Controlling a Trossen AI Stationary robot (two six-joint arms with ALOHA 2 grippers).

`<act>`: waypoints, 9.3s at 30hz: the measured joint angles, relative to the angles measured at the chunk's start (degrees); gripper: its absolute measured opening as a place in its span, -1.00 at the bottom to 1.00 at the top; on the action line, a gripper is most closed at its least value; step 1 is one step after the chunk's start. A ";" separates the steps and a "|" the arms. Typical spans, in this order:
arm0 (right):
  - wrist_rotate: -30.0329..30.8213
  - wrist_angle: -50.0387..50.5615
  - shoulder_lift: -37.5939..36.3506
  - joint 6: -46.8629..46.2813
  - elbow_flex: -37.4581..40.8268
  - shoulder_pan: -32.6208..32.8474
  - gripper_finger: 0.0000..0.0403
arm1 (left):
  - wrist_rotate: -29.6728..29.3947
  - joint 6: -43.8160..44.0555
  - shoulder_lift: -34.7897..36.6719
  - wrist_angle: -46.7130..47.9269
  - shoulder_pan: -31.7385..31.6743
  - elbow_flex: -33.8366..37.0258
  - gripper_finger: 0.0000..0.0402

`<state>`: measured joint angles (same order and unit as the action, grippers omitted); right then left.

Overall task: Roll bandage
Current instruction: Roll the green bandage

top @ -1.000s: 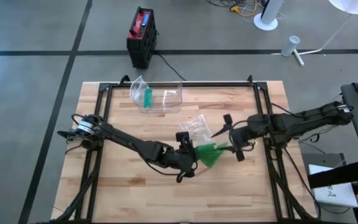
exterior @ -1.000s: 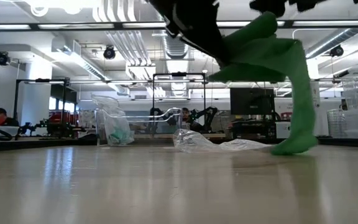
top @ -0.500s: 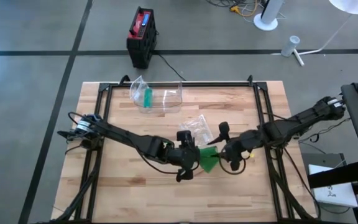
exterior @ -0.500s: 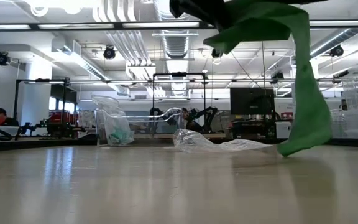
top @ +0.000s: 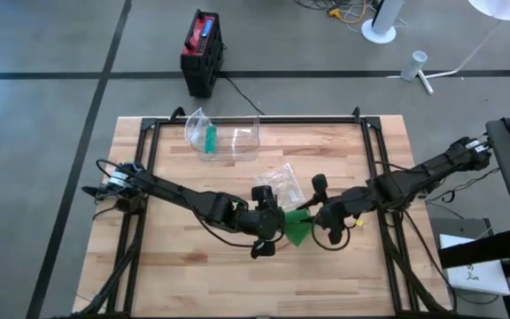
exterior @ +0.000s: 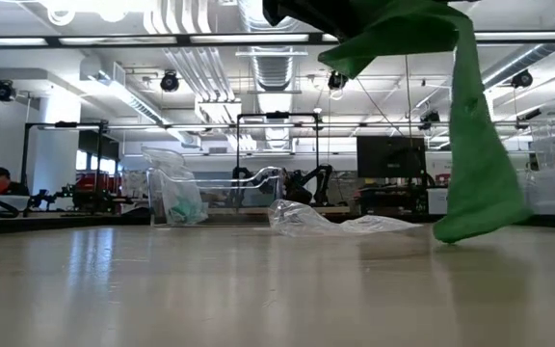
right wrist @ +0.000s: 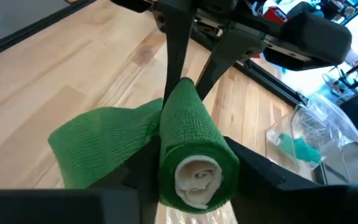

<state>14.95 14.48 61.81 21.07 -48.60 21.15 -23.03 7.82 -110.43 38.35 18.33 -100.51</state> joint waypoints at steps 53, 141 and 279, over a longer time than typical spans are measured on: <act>21.26 -14.42 -10.04 2.19 0.42 -0.45 -0.80 | -7.93 -7.32 -0.54 -76.13 -3.82 27.47 -0.45; 7.58 -7.00 -9.99 9.27 -16.59 -14.56 -0.81 | 15.13 -6.19 5.65 -32.24 -5.18 23.29 -0.31; 0.11 -10.75 -0.67 5.16 -21.09 -4.96 -0.80 | 11.88 -25.96 24.51 -34.47 -8.50 9.29 -0.54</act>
<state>15.06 3.73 61.14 26.23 -69.69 16.19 -11.16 -18.14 -85.92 3.87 9.82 -91.22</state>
